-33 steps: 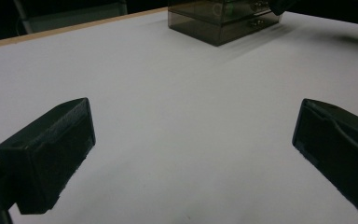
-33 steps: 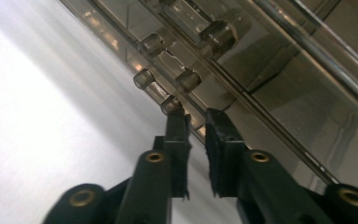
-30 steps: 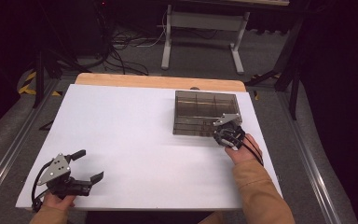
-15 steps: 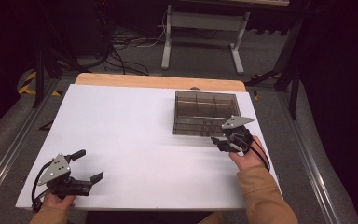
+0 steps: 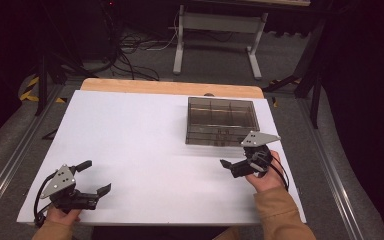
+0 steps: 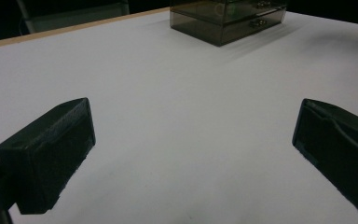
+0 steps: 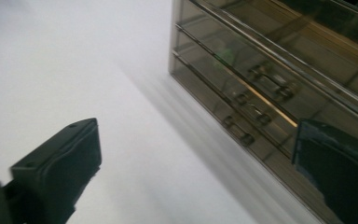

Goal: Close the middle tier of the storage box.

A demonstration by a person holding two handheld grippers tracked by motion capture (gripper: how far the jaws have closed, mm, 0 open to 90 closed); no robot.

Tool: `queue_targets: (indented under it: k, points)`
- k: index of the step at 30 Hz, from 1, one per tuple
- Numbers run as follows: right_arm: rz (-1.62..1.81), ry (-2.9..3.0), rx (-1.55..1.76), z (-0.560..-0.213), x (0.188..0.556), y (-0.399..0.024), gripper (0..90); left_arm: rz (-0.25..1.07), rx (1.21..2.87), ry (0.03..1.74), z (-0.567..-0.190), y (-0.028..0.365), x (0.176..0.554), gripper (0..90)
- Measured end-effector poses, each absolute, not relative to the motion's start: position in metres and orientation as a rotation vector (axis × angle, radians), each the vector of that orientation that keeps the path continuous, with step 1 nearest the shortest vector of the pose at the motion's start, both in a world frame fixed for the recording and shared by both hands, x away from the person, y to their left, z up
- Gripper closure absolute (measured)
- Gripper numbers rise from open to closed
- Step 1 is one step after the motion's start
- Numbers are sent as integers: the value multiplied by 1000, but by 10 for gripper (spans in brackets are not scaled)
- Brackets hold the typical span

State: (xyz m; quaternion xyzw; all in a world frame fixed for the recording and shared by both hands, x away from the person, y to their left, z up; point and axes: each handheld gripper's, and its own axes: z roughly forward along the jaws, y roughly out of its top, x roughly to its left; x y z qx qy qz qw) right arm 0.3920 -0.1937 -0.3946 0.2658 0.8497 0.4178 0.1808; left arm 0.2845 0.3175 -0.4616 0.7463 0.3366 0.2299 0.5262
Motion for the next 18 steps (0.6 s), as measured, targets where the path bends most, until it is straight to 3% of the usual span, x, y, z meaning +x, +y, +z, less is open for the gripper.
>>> queue_targets:
  k: [18]
  points:
    - [1341, 2326, 698, -429, 362, -195, 2, 553, 1787, 800, -462, 317, 285, 1]
